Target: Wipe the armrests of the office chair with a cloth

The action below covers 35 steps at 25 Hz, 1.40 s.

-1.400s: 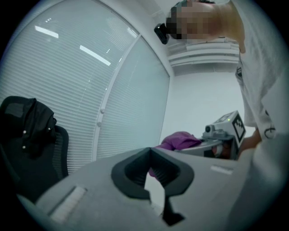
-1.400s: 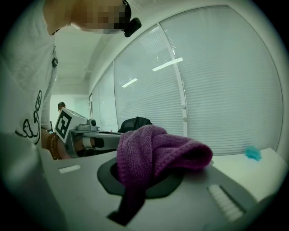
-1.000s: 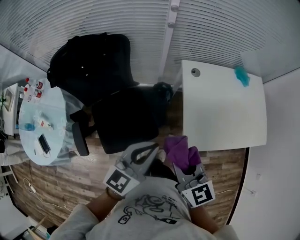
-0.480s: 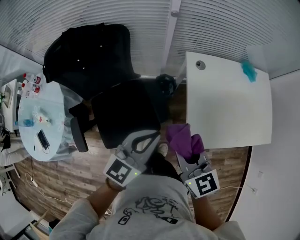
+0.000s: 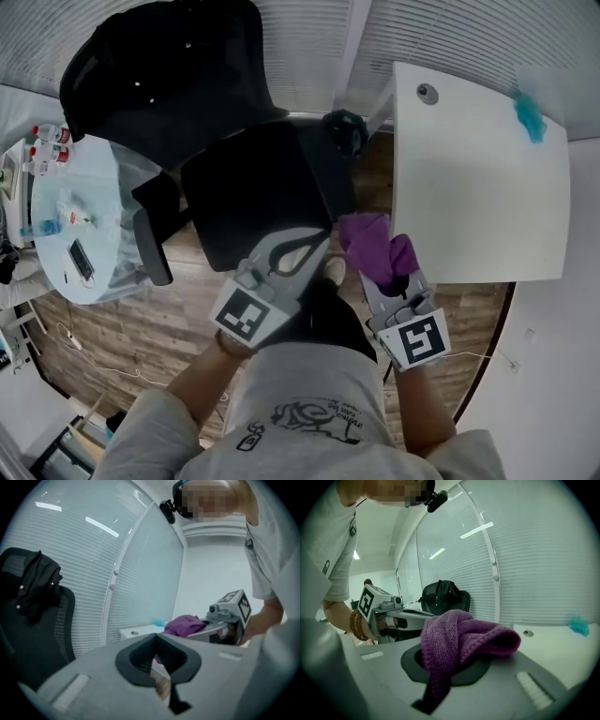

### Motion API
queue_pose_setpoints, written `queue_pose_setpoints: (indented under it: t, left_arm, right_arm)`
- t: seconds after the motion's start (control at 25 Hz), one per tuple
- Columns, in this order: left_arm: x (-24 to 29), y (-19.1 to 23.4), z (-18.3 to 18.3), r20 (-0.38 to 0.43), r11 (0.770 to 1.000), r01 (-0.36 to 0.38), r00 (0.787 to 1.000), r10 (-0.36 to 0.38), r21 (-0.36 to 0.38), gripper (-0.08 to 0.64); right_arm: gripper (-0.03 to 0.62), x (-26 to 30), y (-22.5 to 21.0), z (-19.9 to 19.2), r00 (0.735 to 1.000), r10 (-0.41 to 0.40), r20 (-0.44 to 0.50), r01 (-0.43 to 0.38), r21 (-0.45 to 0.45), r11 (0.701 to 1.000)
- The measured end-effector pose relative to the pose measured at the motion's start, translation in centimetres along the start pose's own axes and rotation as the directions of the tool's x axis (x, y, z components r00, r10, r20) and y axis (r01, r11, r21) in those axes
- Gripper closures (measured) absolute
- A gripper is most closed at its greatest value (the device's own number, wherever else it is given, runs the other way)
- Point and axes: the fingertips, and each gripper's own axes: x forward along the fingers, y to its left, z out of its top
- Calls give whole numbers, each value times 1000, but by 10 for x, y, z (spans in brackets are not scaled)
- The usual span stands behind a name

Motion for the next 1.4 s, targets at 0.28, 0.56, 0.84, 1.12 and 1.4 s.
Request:
queue_pose_setpoints:
  t: [0.28, 0.56, 0.84, 1.12, 1.4]
  left_arm:
    - [15, 25, -42, -17, 1000, 2, 1000, -2, 15, 558]
    - [32, 48, -89, -48, 1000, -7, 999, 8, 10, 558]
    - [42, 66, -126, -72, 1000, 2, 997, -2, 9, 558]
    - [44, 70, -134, -76, 1000, 8, 997, -8, 5, 558]
    - [40, 77, -132, -79, 1000, -4, 997, 4, 6, 558]
  right_arm:
    - [563, 41, -11, -45, 998, 33, -60, -33, -3, 999]
    - [563, 75, -29, -102, 989, 41, -141, -42, -4, 999]
    - [563, 110, -44, -161, 966, 51, -254, -55, -9, 998]
    - [563, 123, -54, -201, 932, 37, -360, -37, 7, 999]
    - [563, 134, -58, -199, 931, 27, -364, -32, -7, 999]
